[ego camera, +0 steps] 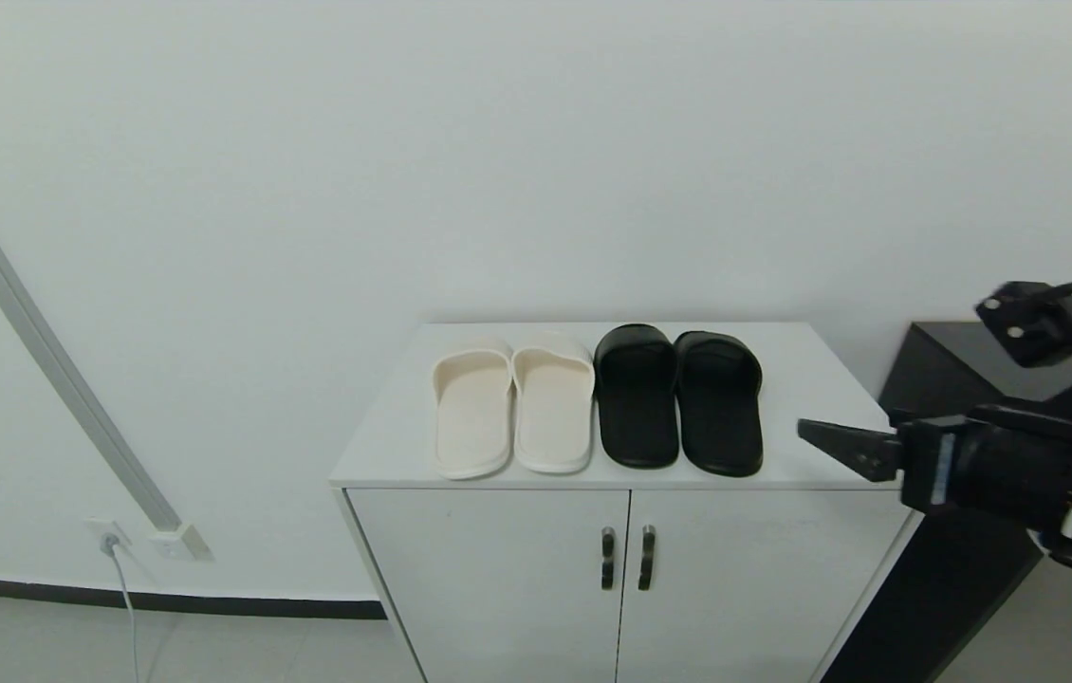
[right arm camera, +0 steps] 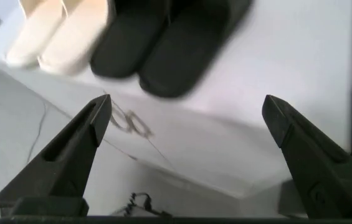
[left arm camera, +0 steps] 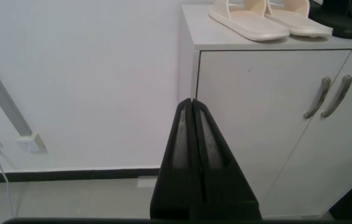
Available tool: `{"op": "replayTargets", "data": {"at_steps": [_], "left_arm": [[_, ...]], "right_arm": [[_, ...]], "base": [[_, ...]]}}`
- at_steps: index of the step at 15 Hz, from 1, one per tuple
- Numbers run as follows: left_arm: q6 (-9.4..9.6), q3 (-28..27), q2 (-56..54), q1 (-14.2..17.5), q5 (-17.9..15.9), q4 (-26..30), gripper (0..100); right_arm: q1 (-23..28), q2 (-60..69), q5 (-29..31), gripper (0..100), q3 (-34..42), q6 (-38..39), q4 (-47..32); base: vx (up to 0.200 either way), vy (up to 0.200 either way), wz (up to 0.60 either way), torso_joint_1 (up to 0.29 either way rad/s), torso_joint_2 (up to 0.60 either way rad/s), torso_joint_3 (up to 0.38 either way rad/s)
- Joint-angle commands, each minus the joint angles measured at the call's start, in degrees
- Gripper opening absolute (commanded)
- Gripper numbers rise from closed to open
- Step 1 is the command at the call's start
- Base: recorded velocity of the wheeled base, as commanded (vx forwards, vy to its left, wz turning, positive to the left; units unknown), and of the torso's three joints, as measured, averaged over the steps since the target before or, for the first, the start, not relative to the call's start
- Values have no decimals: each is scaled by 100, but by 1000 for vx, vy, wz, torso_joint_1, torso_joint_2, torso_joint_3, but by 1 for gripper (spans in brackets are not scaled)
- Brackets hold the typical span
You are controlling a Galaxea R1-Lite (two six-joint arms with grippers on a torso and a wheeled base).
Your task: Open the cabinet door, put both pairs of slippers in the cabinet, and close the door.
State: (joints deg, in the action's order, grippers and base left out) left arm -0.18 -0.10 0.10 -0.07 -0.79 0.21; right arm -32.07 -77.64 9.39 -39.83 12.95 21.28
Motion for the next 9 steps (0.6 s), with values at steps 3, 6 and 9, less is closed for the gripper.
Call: {"op": "replayTargets", "data": {"at_steps": [3, 6, 9], "left_arm": [[-8, 1, -1, -1, 0, 6, 0], [-8, 1, -1, -1, 0, -3, 0], [1, 1, -1, -1, 0, 6, 0]], "right_arm": [[-598, -1904, 1074, 100, -1528, 314, 25], [-748, -2581, 1531, 100, -2205, 437, 16], [-783, -3161, 2173, 100, -2723, 463, 25]], "base": [[0, 0, 0, 0, 0, 0], [0, 0, 0, 0, 0, 0], [0, 0, 0, 0, 0, 0]]}}
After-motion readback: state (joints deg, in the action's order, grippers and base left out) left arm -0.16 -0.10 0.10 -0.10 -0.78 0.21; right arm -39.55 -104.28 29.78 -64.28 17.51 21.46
